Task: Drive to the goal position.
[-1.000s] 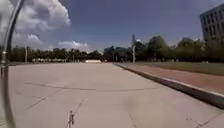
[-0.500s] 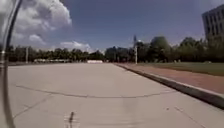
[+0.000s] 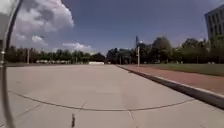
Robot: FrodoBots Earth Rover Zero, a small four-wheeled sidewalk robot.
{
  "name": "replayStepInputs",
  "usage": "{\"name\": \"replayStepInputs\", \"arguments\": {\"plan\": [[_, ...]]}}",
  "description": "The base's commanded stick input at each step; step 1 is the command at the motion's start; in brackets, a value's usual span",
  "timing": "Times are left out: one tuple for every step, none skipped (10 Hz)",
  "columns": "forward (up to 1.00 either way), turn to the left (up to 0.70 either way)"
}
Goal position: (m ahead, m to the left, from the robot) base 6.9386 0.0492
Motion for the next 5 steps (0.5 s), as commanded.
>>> {"name": "replayStepInputs", "arguments": {"plan": [[0.85,-0.32],[0.85,-0.22],[0.85,-0.01],[0.85,0.00],[0.85,0.00]]}}
